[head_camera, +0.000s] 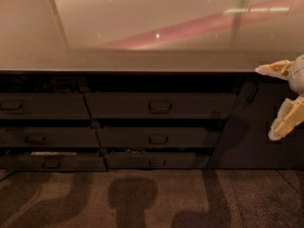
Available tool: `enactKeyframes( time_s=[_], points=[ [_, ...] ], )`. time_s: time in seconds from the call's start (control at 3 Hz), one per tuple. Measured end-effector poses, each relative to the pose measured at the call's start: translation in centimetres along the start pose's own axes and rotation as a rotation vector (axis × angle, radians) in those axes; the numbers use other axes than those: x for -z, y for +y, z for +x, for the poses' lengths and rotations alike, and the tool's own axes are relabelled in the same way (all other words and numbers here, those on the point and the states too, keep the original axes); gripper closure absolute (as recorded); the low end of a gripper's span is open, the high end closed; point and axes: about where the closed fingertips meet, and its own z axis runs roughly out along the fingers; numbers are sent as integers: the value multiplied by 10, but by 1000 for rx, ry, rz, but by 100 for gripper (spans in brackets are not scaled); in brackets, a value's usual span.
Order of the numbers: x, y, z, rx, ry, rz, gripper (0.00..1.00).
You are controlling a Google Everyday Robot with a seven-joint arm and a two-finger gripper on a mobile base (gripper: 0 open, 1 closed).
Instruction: Open top drawer
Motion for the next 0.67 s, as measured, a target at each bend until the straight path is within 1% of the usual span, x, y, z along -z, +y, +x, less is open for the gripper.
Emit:
enactKeyframes(
  time_s=[0.33,0.67],
  points=[
    [-1,0,-14,11,-85,-31,0],
    [-1,0,-15,11,-85,-30,0]
  ],
)
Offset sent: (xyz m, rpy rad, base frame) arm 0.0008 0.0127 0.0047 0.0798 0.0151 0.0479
